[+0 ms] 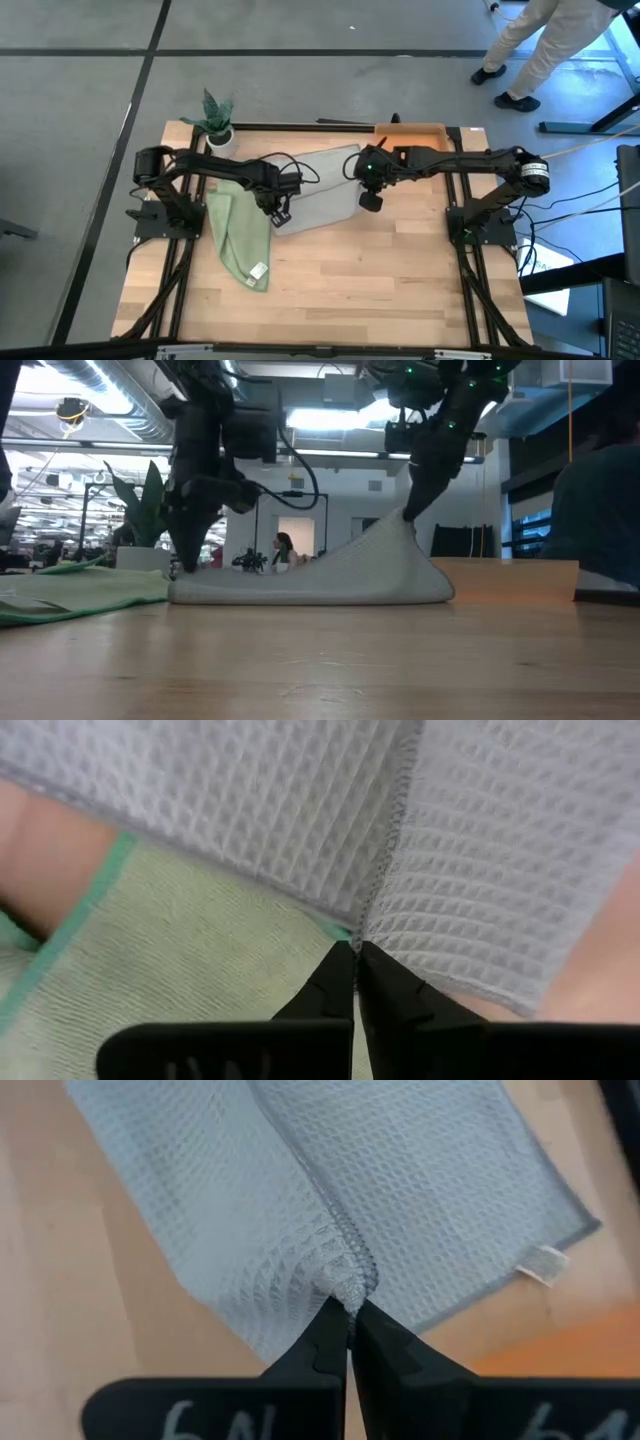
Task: Roll microfiber towels into tight, uniform cylinder then place into a basket
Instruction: Fold the gray microfiber towel
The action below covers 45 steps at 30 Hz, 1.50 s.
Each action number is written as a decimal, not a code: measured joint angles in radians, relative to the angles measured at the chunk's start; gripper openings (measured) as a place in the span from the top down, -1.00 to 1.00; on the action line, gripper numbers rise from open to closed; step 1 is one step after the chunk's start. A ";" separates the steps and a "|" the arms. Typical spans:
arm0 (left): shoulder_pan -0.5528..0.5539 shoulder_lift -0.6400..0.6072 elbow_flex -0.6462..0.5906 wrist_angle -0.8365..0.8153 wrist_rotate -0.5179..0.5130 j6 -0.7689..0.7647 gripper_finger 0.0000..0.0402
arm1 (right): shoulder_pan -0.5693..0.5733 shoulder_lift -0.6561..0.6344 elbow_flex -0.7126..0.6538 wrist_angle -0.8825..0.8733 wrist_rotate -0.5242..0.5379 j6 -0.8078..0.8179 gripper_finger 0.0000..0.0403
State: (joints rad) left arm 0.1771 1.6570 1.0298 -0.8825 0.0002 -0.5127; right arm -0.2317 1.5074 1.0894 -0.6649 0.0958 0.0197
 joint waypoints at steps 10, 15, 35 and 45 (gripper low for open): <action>0.048 -0.084 0.000 -0.061 -0.085 -0.002 1.00 | -0.057 0.000 0.027 -0.001 0.048 -0.001 0.95; 0.084 -0.098 0.000 -0.071 -0.124 -0.001 1.00 | -0.084 0.001 0.027 0.004 0.068 -0.005 0.95; 0.202 -0.098 0.000 0.016 -0.274 0.068 1.00 | -0.160 0.121 -0.019 0.182 0.163 -0.052 0.95; 0.262 -0.086 0.000 0.091 -0.309 0.104 1.00 | -0.208 0.159 -0.019 0.234 0.225 -0.058 0.95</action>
State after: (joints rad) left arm 0.4395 1.5711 1.0302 -0.7911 -0.3085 -0.4087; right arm -0.4396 1.6669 1.0706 -0.4309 0.3206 -0.0387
